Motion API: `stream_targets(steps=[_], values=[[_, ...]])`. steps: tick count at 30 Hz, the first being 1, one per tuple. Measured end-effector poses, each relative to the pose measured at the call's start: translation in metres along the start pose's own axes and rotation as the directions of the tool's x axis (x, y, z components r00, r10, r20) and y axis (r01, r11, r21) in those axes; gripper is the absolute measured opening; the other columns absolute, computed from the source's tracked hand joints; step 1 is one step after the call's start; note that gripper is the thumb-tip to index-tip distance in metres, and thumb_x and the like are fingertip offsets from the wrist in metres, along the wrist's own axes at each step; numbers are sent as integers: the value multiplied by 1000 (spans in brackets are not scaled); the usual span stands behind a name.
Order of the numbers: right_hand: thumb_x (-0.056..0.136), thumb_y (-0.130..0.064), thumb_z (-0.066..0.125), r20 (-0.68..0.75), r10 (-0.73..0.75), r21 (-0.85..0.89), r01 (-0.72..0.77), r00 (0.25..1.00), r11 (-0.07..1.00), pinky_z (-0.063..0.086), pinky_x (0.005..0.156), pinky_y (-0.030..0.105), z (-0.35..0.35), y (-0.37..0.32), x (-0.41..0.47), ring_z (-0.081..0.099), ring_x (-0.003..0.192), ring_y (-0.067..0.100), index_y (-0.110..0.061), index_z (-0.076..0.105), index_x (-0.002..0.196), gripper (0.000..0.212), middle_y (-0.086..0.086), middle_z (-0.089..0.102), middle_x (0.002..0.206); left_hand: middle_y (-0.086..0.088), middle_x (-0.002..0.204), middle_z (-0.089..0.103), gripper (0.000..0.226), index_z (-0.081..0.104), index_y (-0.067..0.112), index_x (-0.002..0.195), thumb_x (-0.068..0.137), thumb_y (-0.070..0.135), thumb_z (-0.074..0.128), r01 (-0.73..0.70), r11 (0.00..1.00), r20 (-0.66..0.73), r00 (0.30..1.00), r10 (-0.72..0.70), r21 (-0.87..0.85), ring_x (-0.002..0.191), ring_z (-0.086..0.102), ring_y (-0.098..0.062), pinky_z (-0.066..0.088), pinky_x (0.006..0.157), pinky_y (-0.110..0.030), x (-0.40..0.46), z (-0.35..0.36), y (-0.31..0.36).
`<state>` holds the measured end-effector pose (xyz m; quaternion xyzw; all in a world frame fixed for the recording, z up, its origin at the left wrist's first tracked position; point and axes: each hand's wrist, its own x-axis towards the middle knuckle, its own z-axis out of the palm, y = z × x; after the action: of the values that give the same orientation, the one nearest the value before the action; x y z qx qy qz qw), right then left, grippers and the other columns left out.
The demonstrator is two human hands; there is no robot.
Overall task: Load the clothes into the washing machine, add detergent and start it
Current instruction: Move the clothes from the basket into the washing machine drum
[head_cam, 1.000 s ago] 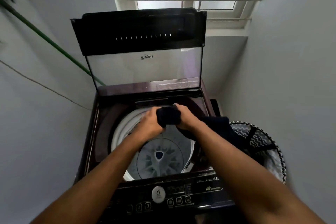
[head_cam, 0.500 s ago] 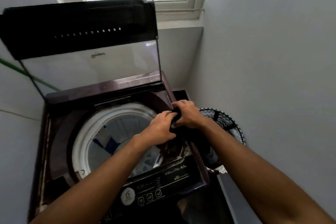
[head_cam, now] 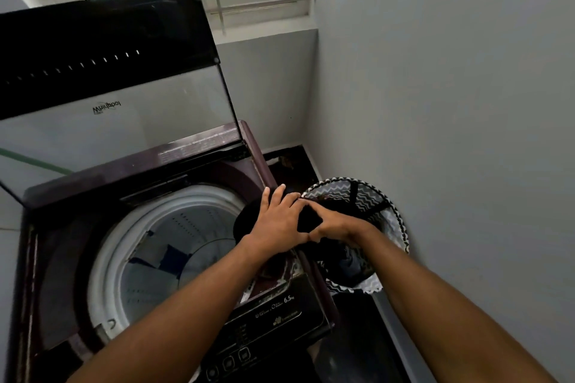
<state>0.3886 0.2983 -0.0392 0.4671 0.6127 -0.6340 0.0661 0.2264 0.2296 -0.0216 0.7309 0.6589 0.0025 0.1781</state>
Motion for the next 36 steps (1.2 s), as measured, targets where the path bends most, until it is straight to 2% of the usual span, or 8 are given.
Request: stream_targets(steps=[2, 4, 7, 10, 16, 21, 28, 36], values=[[56, -8, 63, -13, 27, 20, -27, 1000, 999, 54, 92, 43, 3, -1, 5, 54, 115, 26, -52, 35, 139, 98, 3, 50, 133, 5, 155, 32, 77, 36, 30, 146, 80, 60, 62, 11, 1000, -40, 999, -11, -5, 151, 3, -25, -9, 121, -54, -2, 3, 1], [58, -2, 59, -43, 40, 90, -36, 998, 995, 54, 79, 37, 7, -6, 5, 54, 112, 25, -41, 44, 136, 89, 3, 52, 125, 6, 152, 36, 73, 39, 31, 144, 80, 58, 60, 15, 1000, -84, 996, -15, -3, 151, 8, -24, -5, 121, -53, -4, 5, 1], [51, 0, 53, -172, 44, 204, -8, 984, 979, 48, 63, 33, 15, -11, 5, 61, 80, 26, -20, 63, 112, 65, 15, 64, 93, 7, 149, 40, 70, 40, 30, 144, 81, 55, 58, 32, 999, -134, 991, -30, 12, 149, 15, -22, 2, 122, -51, -7, 5, 0], [45, -5, 51, -361, 16, 194, 58, 933, 979, 43, 54, 29, 23, -19, 5, 56, 61, 21, -17, 70, 88, 48, 8, 63, 69, 9, 145, 44, 70, 38, 32, 145, 81, 55, 58, 53, 998, -202, 978, -47, 21, 144, 26, -20, 16, 119, -46, -8, 2, -5], [56, -6, 52, -515, -80, 143, 178, 853, 974, 46, 50, 26, 27, -72, -2, 59, 53, 16, -16, 72, 79, 32, 7, 67, 64, 4, 140, 45, 70, 32, 42, 148, 86, 50, 65, 31, 977, -280, 956, -90, -211, 127, 47, -23, 43, 103, -45, -13, -25, -29], [55, -1, 49, -500, -181, 199, 316, 847, 928, 45, 51, 24, 51, -130, 1, 56, 52, 16, -13, 69, 75, 31, 4, 61, 61, 2, 132, 45, 57, 52, 39, 136, 83, 37, 71, 28, 879, -381, 894, -234, -476, 118, 52, -25, 44, 105, -39, -39, -59, -61], [66, 11, 49, -377, -332, 250, 440, 865, 862, 44, 52, 25, 126, -198, 18, 54, 58, 20, -13, 67, 77, 32, 7, 60, 65, 2, 126, 47, 50, 62, 31, 118, 68, 37, 58, 115, 768, -494, 704, -510, -630, 114, 51, -22, 41, 102, -30, -98, -91, -105], [52, 0, 56, -274, -266, 41, 287, 924, 957, 43, 51, 30, 180, -179, 47, 52, 51, 17, -16, 69, 81, 35, 3, 58, 55, 2, 124, 45, 46, 62, 26, 117, 73, 19, 74, 253, 681, -304, 751, -586, -688, 118, 50, -17, 39, 100, -24, -139, -50, -148]])
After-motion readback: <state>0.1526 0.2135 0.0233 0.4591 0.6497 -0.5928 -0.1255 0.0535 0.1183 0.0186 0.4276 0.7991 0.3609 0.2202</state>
